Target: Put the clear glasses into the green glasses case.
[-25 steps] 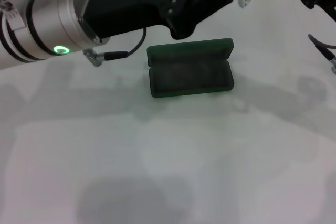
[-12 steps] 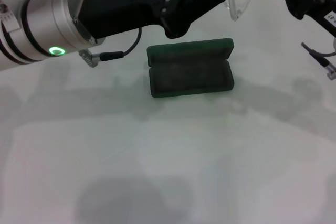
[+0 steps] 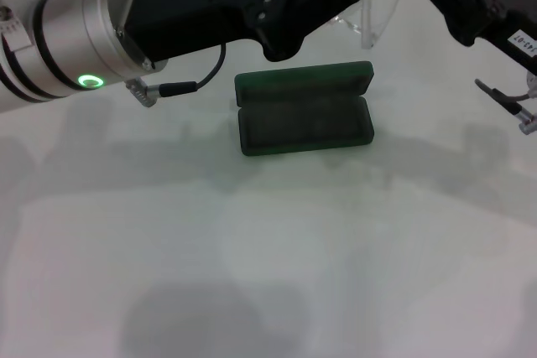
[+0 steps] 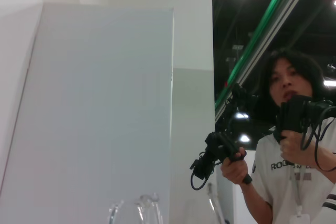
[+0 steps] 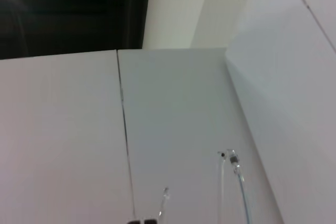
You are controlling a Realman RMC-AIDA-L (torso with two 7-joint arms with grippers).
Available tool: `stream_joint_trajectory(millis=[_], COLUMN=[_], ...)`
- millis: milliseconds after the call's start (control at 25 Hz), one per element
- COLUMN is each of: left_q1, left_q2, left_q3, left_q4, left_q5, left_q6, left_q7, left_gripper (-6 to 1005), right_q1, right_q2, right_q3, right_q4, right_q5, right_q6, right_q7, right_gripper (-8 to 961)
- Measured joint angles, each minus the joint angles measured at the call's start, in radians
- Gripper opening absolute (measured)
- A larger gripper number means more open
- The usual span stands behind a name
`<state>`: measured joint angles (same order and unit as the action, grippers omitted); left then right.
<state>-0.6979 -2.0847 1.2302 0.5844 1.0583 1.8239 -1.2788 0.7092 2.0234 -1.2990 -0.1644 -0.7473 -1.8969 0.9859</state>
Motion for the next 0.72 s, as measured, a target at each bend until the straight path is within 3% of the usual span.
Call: stream_joint_trajectory(millis=[720], left_q1=[0.000], left_q2=[0.000], left_q3=[-0.024], left_q4=[-0.004], left_q5=[0.009], left_q6=[0.000], left_q7=[0.004], left_gripper=[53], right_q1=[0.000], right_q2=[-0.005], right_q3=[-0.050], right_q4=[-0.056], right_q5=[-0.026], right_q6=[0.043], right_q7=[0.039], right_gripper=[70])
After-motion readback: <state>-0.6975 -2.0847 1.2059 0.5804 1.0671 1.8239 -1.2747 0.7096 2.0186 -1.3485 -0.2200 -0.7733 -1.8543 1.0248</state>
